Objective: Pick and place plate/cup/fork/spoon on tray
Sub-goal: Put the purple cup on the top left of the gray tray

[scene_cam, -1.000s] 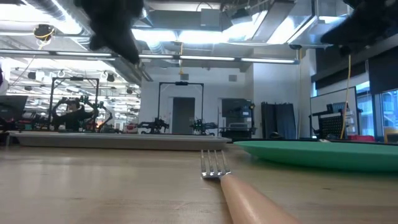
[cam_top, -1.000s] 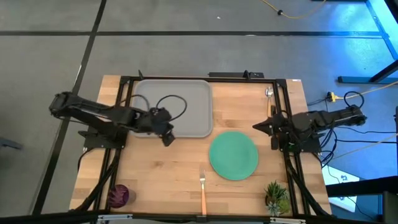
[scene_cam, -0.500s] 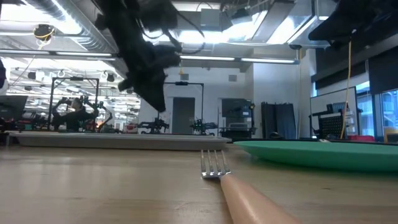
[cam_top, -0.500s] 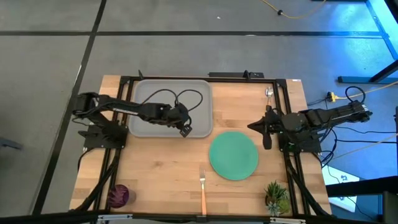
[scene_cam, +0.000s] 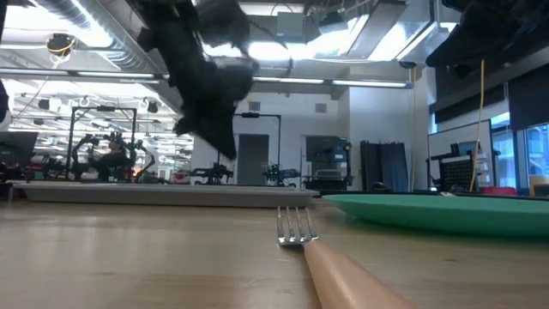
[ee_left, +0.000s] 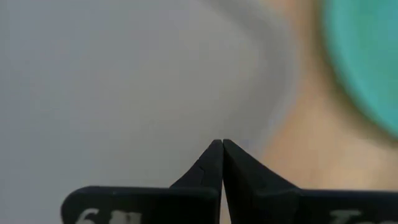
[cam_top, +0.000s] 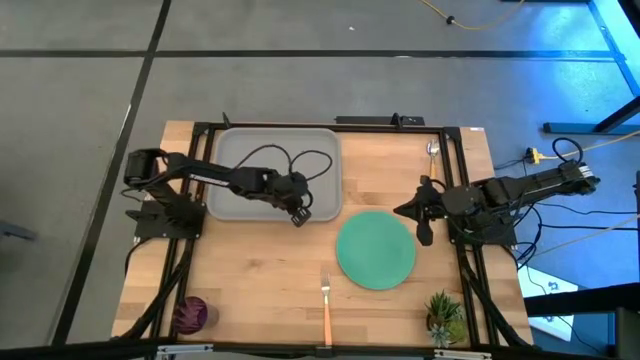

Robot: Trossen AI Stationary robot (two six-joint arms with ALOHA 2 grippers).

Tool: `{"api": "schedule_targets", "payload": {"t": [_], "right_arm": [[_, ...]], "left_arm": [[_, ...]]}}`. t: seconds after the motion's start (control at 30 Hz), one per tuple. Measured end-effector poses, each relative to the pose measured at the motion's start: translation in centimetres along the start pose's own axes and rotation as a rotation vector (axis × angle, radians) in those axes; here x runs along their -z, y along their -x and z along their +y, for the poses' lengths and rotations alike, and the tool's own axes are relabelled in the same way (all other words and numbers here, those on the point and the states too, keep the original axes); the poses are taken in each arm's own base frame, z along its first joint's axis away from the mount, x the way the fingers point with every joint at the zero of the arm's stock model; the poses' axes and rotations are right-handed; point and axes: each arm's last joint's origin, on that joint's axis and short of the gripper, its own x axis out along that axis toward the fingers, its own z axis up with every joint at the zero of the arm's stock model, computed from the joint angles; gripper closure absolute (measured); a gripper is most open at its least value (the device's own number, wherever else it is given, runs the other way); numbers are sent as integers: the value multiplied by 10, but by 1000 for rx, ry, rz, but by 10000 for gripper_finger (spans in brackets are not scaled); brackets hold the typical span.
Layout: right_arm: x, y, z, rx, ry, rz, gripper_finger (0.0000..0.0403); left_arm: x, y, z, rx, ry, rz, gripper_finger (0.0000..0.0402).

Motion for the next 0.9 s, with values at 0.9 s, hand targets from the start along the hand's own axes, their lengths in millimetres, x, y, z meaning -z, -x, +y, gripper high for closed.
{"api": "schedule_targets", "payload": {"t": [0.9], "right_arm": [[1, 0, 1, -40, 67, 19, 389]], "left_arm": [[0, 76, -25, 694, -333, 56, 335]]}}
